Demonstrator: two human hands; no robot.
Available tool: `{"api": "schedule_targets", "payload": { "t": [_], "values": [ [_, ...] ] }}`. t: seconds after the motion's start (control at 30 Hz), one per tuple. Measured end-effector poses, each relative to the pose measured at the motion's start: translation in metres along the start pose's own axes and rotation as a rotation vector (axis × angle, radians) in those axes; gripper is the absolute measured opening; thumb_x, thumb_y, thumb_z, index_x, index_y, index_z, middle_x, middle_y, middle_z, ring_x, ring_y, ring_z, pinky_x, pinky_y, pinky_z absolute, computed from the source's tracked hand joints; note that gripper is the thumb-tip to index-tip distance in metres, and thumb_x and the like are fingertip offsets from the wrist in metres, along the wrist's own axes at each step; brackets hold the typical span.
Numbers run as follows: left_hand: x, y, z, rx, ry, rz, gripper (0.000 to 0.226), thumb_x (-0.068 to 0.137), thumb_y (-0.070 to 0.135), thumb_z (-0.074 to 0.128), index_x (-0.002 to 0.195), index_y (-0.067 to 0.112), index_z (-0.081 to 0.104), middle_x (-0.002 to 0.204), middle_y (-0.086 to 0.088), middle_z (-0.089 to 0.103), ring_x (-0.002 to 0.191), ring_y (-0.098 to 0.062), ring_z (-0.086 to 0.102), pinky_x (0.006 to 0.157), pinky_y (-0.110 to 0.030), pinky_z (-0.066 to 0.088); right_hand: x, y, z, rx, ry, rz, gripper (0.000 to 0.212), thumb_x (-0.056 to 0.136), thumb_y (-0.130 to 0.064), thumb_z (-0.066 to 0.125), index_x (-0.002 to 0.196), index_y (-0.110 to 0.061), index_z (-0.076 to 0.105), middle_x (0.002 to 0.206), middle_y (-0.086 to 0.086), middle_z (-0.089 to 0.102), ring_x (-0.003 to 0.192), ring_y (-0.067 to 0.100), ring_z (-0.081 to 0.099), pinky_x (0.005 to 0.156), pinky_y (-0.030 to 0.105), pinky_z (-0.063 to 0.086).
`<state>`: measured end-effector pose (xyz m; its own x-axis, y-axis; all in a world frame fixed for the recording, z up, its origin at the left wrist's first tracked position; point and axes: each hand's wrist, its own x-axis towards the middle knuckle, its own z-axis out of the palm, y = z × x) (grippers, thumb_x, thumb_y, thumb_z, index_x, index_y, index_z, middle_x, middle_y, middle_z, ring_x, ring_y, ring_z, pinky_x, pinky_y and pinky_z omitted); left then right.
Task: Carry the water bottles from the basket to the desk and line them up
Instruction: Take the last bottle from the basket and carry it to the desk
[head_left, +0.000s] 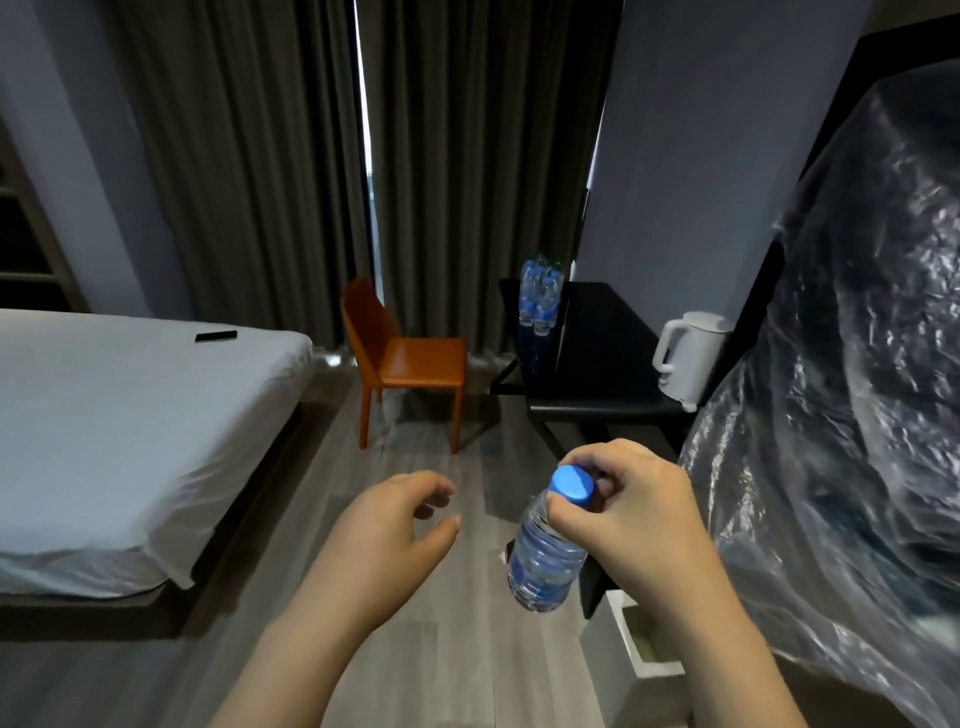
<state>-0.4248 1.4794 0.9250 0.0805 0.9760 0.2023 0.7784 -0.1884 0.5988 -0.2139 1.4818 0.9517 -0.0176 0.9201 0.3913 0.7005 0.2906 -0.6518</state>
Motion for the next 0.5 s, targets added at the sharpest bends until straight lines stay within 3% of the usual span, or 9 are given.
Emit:
{"api": "schedule_targets", "payload": {
  "t": [0.33, 0.5],
  "values": [
    [0.154, -0.070, 0.015, -0.063, -0.050, -0.023, 0.027, 0.086, 0.039, 0.062, 0.112, 0.036, 0.060, 0.102, 0.021, 0.061, 0.095, 0.005, 0.057, 0.088, -0.018, 0.049, 0.142, 0.034, 0.066, -0.081, -0.032, 0.071, 0.019, 0.069, -0.025, 0.073, 0.086, -0.028, 0.068, 0.084, -0.012, 0.060, 0.070, 0.003, 0.056, 0.058, 0.012, 0.045],
    [0.248, -0.115, 0.005, -0.092, -0.076, 0.021, 0.026, 0.085, 0.038, 0.064, 0.110, 0.036, 0.060, 0.100, 0.021, 0.061, 0.093, 0.006, 0.058, 0.079, -0.009, 0.044, 0.216, 0.039, 0.111, -0.091, -0.036, 0.137, 0.022, 0.068, -0.026, 0.075, 0.089, -0.027, 0.068, 0.086, -0.013, 0.060, 0.074, 0.005, 0.059, 0.061, 0.016, 0.049]
  ]
}}
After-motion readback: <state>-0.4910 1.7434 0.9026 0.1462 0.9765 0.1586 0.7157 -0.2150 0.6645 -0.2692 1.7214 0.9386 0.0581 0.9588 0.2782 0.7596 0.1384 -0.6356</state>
